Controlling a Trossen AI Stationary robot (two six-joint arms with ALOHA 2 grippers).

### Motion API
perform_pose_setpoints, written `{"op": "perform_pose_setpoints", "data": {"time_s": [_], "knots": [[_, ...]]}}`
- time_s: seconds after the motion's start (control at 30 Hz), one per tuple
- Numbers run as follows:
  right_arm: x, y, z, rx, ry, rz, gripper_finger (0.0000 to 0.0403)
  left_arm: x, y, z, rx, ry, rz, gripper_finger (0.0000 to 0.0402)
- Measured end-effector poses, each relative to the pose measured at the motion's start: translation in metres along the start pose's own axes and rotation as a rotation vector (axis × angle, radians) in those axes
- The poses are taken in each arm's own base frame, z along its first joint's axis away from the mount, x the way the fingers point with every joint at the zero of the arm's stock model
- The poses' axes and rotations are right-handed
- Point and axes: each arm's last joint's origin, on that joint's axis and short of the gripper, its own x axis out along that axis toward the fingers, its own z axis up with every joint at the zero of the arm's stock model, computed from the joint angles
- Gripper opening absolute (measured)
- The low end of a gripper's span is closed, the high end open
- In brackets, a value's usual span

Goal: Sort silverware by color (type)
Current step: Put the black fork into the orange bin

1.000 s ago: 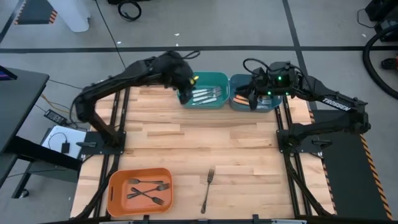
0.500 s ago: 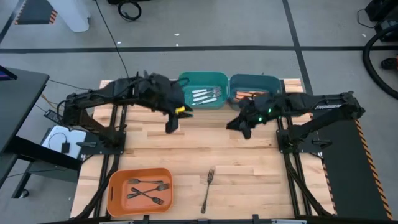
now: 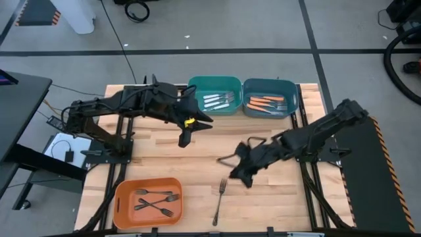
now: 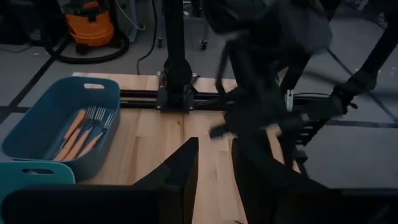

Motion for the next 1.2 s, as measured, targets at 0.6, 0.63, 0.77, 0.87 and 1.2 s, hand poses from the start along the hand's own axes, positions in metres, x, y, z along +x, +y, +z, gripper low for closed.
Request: {"op": "perform_pose_setpoints", "data": {"time_s": [0.6,0.63,0.77,0.87,1.2], "knots": [[0.045,0.007,-0.004,0.172,-0.01,0.09,0.0103,-0.005,0.0,-0.003,0.065,0.038,-0.001,0.0105],[0.045,0.006,-0.004,0.177,-0.009,0.086,0.0103,-0.007,0.001,-0.004,0.065,0.047,0.002,0.0105],[0.045,0.006,0.0,0.234,-0.03,0.092,0.0103,-0.013,0.006,-0.009,0.063,0.102,0.02,0.0105],[0.045,0.004,0.003,0.255,-0.038,0.087,0.0103,-0.019,0.009,-0.008,0.096,0.101,0.03,0.0105],[0.045,0.002,0.013,0.307,-0.114,0.097,0.0103,-0.056,0.007,-0.004,0.107,0.059,0.033,0.0105]]}}
